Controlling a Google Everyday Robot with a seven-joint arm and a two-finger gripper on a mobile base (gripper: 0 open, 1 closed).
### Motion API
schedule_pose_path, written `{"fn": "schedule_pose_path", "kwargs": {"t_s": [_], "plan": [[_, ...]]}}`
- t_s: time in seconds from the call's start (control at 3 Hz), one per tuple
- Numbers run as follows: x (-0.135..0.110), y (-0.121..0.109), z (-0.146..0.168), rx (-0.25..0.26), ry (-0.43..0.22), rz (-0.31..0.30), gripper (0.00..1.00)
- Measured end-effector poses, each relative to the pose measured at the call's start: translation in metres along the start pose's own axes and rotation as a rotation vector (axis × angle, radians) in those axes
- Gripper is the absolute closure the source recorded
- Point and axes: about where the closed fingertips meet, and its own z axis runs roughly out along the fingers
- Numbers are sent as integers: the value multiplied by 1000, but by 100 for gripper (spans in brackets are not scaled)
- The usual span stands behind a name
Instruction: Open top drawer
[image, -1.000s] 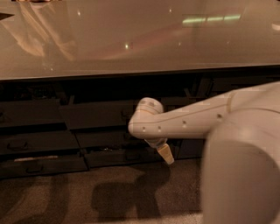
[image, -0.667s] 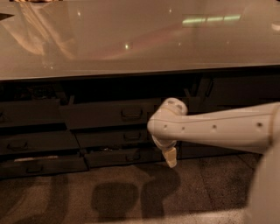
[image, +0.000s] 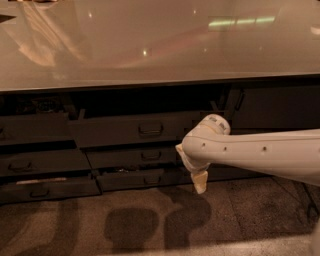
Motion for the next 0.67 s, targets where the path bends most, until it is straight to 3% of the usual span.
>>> {"fn": "schedule_pose_path", "kwargs": {"t_s": [0.67], "plan": [[-3,-13,-128,184,-29,-19,0]]}}
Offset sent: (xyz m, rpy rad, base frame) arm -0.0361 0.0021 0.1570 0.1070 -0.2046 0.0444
